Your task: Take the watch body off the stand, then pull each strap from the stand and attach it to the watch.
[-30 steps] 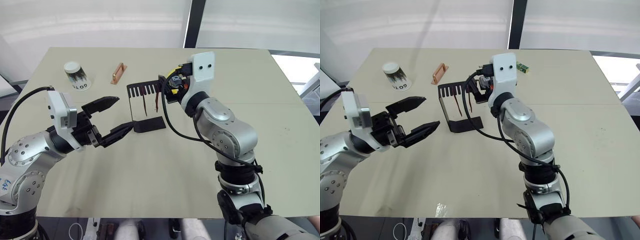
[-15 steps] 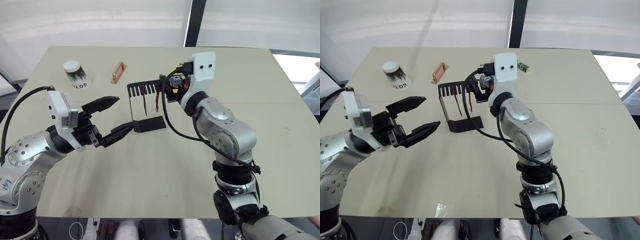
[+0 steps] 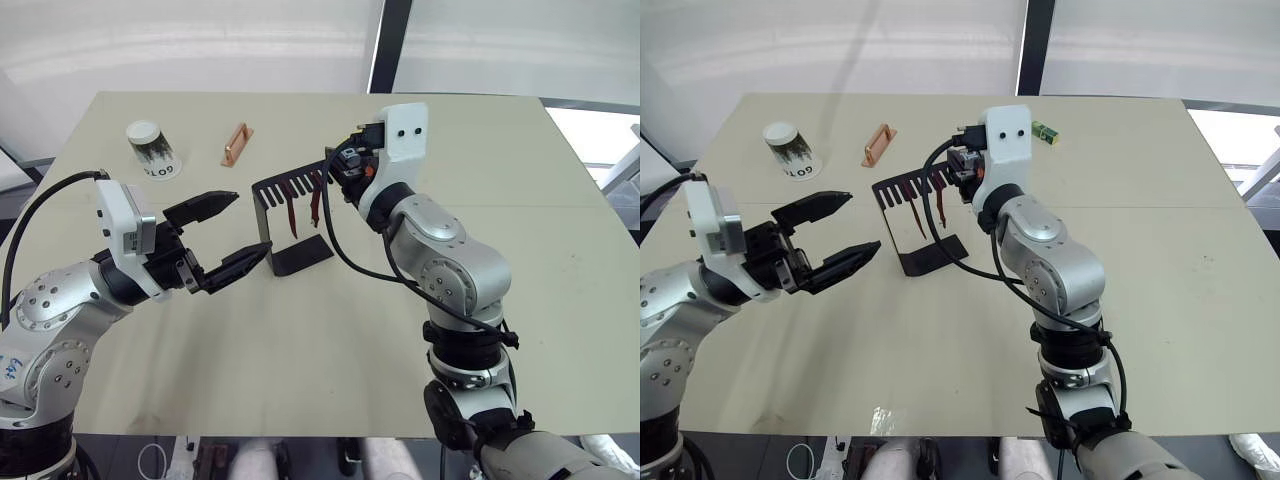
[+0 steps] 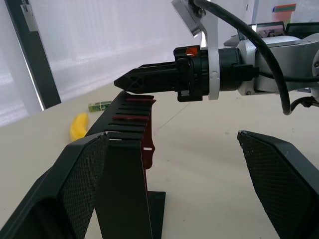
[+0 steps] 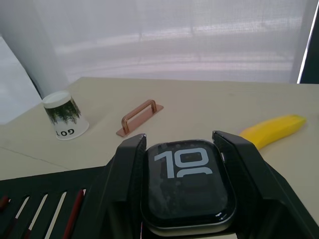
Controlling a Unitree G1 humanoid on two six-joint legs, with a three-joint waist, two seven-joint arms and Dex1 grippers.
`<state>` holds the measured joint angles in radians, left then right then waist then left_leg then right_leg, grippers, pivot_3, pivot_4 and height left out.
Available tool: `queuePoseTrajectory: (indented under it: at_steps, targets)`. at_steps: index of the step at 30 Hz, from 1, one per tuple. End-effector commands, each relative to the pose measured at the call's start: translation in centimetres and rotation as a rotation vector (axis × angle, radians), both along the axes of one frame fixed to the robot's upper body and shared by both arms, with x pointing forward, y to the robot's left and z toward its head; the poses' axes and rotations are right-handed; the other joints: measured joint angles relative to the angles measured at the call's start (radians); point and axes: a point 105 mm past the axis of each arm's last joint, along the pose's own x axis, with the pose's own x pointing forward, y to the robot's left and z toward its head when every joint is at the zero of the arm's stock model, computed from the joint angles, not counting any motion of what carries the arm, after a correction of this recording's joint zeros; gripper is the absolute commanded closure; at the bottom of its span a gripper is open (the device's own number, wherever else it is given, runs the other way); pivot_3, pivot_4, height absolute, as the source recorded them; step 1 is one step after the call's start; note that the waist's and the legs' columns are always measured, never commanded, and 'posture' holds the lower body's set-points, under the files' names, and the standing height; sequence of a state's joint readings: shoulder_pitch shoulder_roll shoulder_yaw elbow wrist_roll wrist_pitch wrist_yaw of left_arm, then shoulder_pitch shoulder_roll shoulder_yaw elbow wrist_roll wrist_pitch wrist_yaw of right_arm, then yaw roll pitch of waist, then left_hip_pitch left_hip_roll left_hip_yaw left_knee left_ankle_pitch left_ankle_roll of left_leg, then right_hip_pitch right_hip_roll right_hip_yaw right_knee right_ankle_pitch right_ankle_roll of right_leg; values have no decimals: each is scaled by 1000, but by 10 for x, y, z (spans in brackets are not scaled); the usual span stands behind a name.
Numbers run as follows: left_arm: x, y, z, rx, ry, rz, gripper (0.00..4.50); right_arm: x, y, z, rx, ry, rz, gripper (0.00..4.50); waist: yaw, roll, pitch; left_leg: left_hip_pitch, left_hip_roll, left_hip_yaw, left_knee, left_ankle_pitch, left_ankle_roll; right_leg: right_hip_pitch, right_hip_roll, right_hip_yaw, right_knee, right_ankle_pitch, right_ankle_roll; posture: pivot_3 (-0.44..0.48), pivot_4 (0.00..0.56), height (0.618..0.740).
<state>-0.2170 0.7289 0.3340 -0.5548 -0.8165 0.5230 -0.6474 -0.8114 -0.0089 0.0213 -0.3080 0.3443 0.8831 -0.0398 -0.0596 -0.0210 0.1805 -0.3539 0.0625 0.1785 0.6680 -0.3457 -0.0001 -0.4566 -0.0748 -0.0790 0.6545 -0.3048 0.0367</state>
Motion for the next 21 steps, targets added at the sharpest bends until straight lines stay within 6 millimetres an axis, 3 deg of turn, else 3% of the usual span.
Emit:
queuePoseTrajectory:
  at_steps: [1, 12, 16, 21]
  targets:
    - [-5, -1, 4, 9, -33, -2, 0, -12, 1, 28, 61, -110, 52, 2880, 0, 0, 0, 0, 0, 0, 0, 0, 0, -1, 0, 0, 0, 0, 0, 0, 150, 729]
    - [-4, -2, 3, 12, -30, -13, 0, -21, -9, 50, 163, -222, 98, 2880, 0, 0, 0, -3, 0, 0, 0, 0, 0, -4, 0, 0, 1, 0, 0, 0, 150, 729]
    - [-5, -6, -1, 29, -1, -68, 0, -40, -42, 66, 152, -363, 103, 2880, 4, 0, 0, -4, 0, 0, 0, 0, 0, -4, 0, 0, 1, 0, 0, 0, 150, 729]
    - [-7, -16, -10, 90, 27, -176, 0, -46, -86, 48, 7, -369, -19, 2880, 9, -1, -1, -4, -1, -1, 0, 0, 0, -3, 0, 0, -1, 0, 1, 0, 150, 729]
